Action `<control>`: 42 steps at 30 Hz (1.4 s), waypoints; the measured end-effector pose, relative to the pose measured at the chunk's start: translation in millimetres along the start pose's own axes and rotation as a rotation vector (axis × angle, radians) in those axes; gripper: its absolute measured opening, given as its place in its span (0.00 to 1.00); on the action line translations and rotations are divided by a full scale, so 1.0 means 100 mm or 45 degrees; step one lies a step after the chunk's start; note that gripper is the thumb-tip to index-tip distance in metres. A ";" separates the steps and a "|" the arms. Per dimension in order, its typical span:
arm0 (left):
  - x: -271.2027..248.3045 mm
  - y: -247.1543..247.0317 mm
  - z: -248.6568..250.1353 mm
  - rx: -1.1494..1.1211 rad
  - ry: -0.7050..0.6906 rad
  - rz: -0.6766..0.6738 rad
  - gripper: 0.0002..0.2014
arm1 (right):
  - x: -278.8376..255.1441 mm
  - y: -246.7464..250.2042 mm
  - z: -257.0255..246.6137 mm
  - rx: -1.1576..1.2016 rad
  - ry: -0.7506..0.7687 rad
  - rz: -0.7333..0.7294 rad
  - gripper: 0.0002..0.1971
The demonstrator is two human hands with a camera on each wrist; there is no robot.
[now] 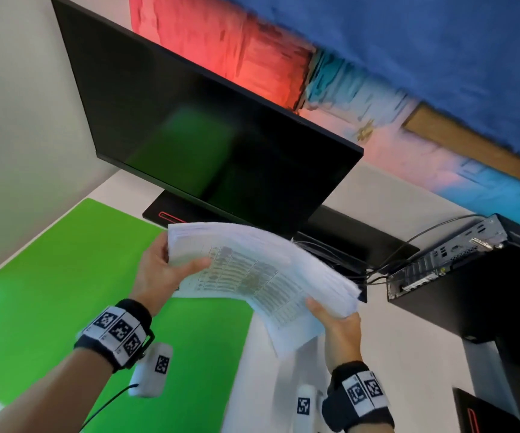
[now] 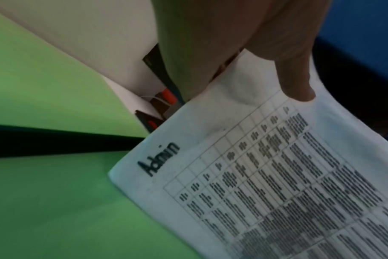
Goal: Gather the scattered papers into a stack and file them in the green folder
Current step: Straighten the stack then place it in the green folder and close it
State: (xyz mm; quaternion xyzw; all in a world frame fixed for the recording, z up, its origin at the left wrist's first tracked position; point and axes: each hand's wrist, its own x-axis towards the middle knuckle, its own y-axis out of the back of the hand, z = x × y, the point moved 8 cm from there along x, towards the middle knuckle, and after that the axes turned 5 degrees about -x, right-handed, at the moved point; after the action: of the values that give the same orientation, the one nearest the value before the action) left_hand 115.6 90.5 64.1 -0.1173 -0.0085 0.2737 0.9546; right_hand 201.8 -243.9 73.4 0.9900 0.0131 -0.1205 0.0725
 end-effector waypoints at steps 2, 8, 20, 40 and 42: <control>0.00 0.04 -0.27 0.008 0.173 0.000 0.23 | 0.06 0.03 0.34 -0.045 -0.167 0.042 0.14; 0.03 0.02 -0.39 -0.002 0.248 0.042 0.19 | 0.05 0.06 0.29 -0.044 -0.135 0.148 0.23; 0.08 -0.08 -0.27 0.220 0.236 -0.100 0.17 | 0.02 0.19 0.31 -0.155 -0.152 0.119 0.25; 0.15 -0.42 0.98 0.218 -0.146 -0.168 0.50 | -0.65 -0.31 -1.01 -0.153 0.466 -0.075 0.12; 0.02 -0.63 0.77 0.099 -0.022 -0.330 0.33 | -0.68 -0.34 -0.98 -0.050 0.458 -0.051 0.12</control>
State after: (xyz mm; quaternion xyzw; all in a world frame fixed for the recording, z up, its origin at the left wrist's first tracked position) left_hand 143.9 56.8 153.3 -0.0759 -0.0212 0.1494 0.9856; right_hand 157.5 -196.9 178.9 0.9935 0.0479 0.0574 0.0859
